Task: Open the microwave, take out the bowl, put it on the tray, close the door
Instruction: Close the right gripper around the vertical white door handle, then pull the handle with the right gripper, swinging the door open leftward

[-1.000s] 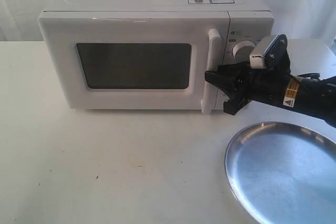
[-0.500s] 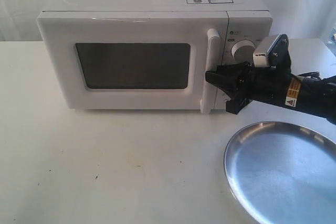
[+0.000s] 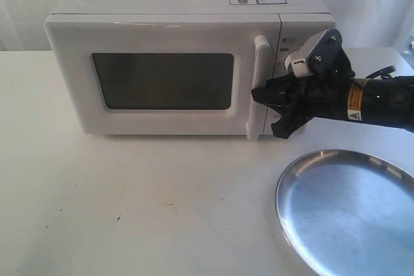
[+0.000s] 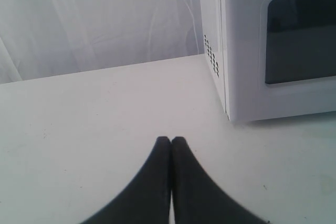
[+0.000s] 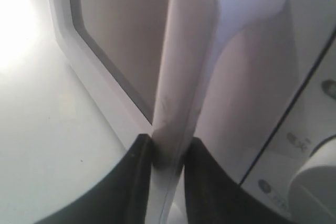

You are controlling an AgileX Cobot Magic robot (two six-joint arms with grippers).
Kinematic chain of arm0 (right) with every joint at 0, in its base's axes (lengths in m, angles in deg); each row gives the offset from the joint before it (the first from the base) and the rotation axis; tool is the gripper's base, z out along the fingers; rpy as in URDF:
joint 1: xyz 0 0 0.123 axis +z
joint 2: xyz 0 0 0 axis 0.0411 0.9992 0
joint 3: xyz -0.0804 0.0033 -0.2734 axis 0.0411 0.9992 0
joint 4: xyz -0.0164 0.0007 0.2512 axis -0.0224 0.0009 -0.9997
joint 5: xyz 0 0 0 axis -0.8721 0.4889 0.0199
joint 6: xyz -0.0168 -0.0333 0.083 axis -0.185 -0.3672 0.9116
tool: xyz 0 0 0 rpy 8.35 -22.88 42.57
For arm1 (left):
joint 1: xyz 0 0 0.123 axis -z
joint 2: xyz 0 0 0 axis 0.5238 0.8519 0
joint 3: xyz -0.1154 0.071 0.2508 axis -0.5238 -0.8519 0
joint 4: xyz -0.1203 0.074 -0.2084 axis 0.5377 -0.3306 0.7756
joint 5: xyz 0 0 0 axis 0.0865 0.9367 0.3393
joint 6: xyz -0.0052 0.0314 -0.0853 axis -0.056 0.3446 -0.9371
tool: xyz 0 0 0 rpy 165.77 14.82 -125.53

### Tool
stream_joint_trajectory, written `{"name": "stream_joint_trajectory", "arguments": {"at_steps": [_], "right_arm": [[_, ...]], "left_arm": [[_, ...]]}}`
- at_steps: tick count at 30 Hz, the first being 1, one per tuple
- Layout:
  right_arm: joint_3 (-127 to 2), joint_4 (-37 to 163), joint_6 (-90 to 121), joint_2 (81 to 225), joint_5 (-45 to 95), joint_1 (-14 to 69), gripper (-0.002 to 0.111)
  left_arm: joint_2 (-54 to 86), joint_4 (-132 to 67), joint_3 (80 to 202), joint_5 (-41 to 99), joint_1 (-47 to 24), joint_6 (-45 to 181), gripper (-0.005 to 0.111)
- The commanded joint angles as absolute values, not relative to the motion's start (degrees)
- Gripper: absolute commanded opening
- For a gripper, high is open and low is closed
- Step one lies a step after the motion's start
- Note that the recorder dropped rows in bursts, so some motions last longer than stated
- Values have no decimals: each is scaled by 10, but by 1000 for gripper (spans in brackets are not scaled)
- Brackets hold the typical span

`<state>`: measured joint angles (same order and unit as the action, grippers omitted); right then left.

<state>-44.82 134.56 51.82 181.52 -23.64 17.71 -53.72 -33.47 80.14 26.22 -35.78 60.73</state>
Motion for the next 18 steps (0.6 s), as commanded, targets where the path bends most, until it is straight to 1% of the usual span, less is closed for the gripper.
{"name": "stream_joint_trajectory", "arguments": {"at_steps": [1, 9, 18], "right_arm": [[-422, 1529, 492, 1778, -451, 237, 0], [-414, 1532, 494, 1780, -451, 241, 0], [-382, 1540, 480, 1736, -451, 241, 0]], "left_arm": [[-538, -330, 803, 260, -358, 607, 0], [-538, -330, 803, 260, -358, 607, 0], [-538, -330, 803, 260, -358, 607, 0]]}}
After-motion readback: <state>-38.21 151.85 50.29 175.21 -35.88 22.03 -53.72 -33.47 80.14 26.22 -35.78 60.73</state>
